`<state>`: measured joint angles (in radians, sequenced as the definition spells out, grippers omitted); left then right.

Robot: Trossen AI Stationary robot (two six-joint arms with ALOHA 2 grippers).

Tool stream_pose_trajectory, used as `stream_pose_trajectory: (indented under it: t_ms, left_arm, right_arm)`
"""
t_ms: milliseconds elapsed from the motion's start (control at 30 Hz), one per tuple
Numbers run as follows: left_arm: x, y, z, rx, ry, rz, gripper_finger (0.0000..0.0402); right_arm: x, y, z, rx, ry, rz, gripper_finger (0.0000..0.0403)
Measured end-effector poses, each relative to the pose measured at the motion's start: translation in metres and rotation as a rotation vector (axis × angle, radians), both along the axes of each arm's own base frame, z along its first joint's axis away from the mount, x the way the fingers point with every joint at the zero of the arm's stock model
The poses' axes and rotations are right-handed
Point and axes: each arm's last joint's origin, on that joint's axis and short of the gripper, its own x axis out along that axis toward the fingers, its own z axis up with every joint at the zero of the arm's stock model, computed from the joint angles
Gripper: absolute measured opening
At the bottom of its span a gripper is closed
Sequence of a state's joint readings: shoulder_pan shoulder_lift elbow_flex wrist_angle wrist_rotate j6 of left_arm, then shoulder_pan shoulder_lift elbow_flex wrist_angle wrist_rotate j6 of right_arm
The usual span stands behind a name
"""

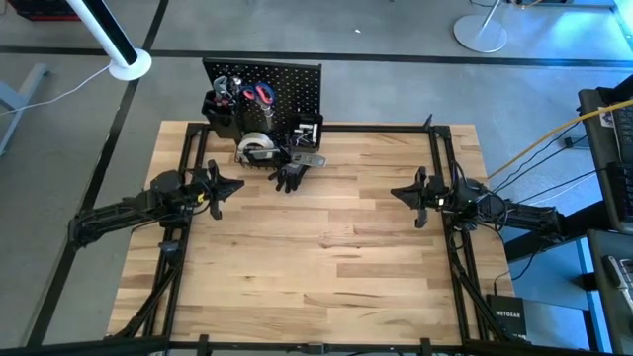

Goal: Hang tools onto peg board
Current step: Return to Home Position

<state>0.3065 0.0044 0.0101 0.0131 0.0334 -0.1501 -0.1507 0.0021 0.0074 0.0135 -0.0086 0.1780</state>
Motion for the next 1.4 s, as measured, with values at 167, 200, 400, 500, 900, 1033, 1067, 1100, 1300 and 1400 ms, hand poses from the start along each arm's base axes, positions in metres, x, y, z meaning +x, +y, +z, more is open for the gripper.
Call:
stream_pose_trajectory:
  t_ms: [167,200,400,500,900,1033,1067,1100,1300,1400]
  left_arm:
    - [0.0000,0.0000,-0.0001,0.000,0.001,0.000,0.0001]
    - [0.0000,0.0000,-0.0001,0.000,0.000,0.000,0.0001]
    - [0.0000,0.0000,-0.0001,0.000,0.001,0.000,0.0007]
    - [0.0000,0.0000,-0.0002,0.000,0.001,0.000,0.0005]
    - [0.0000,0.0000,-0.0001,0.000,0.001,0.000,0.0007]
    - [0.0000,0.0000,-0.0001,0.000,0.000,0.000,0.0003]
    - [0.0000,0.0000,-0.0001,0.000,0.000,0.000,0.0002]
    - [0.0000,0.0000,-0.0001,0.000,0.000,0.000,0.0001]
    - [0.0000,0.0000,-0.0002,0.000,0.001,0.000,0.0006]
    - [0.0000,0.0000,-0.0002,0.000,0.001,0.000,0.0007]
  right_arm:
    - [0.0000,0.0000,0.0000,0.000,0.000,0.000,0.0005]
    - [0.0000,0.0000,0.0000,0.000,0.000,0.000,0.0005]
    - [0.0000,0.0000,-0.0001,0.000,0.000,0.000,0.0005]
    - [0.0000,0.0000,0.0000,0.000,0.000,0.000,0.0005]
    - [0.0000,0.0000,-0.0001,0.000,0.001,0.000,0.0005]
    - [0.0000,0.0000,0.0000,0.000,0.000,0.000,0.0005]
    - [0.0000,0.0000,0.0000,0.000,0.000,0.000,0.0005]
    - [0.0000,0.0000,-0.0001,0.000,0.001,0.000,0.0005]
    - [0.0000,0.0000,0.0000,0.000,0.000,0.000,0.0005]
    - [0.0000,0.0000,0.0000,0.000,0.000,0.000,0.0005]
